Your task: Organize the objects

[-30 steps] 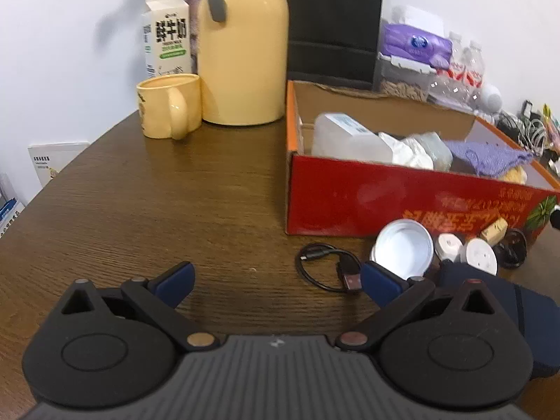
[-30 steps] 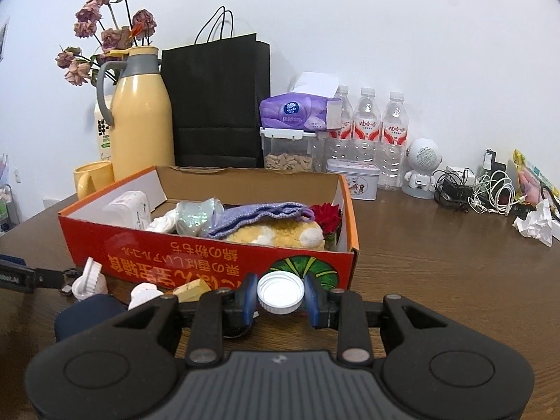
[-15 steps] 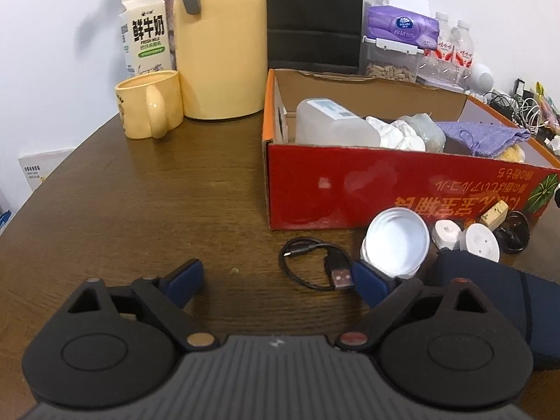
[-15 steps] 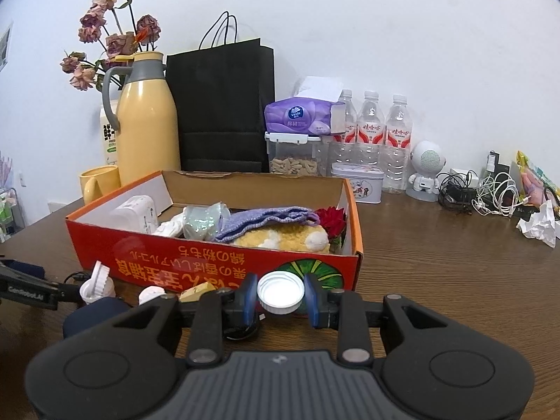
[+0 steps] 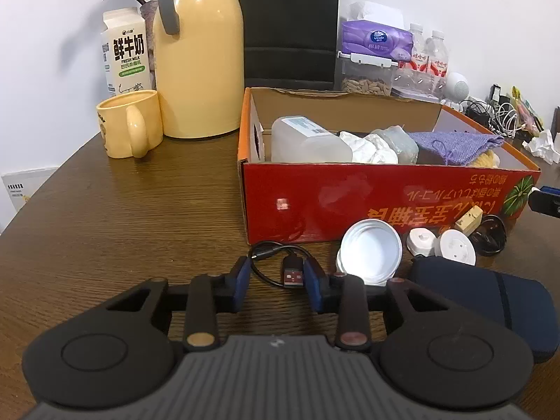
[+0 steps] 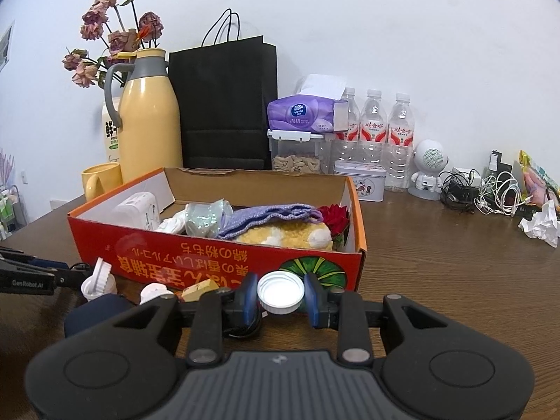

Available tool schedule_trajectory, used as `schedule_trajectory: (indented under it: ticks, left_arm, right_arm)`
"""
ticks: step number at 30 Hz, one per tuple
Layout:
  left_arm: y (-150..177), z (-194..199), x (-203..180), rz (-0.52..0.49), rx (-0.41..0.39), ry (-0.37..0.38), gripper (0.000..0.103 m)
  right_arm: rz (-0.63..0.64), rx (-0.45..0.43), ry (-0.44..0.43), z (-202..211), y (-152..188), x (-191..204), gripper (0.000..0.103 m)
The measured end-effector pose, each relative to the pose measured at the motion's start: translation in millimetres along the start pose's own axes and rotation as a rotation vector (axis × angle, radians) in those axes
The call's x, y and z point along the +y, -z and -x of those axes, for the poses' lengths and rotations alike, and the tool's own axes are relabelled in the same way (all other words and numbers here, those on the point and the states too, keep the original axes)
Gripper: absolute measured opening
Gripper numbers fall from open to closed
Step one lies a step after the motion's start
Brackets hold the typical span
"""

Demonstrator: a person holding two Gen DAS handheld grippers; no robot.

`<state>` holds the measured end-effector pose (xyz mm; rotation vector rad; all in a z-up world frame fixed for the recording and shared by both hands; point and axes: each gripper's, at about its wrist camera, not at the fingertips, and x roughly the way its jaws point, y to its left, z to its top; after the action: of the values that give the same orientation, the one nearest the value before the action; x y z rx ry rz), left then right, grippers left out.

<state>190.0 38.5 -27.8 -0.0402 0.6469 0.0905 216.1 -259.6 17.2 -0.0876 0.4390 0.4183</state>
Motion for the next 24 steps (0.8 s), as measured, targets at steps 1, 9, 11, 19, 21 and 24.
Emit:
schedule_trajectory:
  ticks: [1,9,11,19,21,24]
  left_arm:
    - [0.0,0.5,0.2,0.001,-0.002,-0.001,0.032]
    - [1.3,8.8,-1.3,-0.016,-0.030,0.011,0.012]
    - [1.7,11.1,-2.2,-0.020,-0.039,0.009,0.012]
    - [1.9,19.4,-0.1,-0.010,-0.068,0.010,0.012]
    - [2.1,22.4,-0.3,-0.010,-0.079,0.010,0.012]
    - [3.2,28.7,-0.8,-0.012,-0.100,0.015,0.012]
  right_arm:
    - [0.000,0.001,0.000,-0.2,0.1,0.3,0.027]
    - [0.002,-0.001,0.000,-0.2,0.6,0.3,0.027]
    - [0.002,-0.002,0.000,-0.4,0.7,0.1,0.027]
    - [0.002,-0.001,0.000,-0.2,0.7,-0.1,0.027]
    - [0.002,-0.001,-0.001,0.0,0.6,-0.1,0.027]
    - [0.002,-0.001,-0.001,-0.1,0.6,-0.2,0.027]
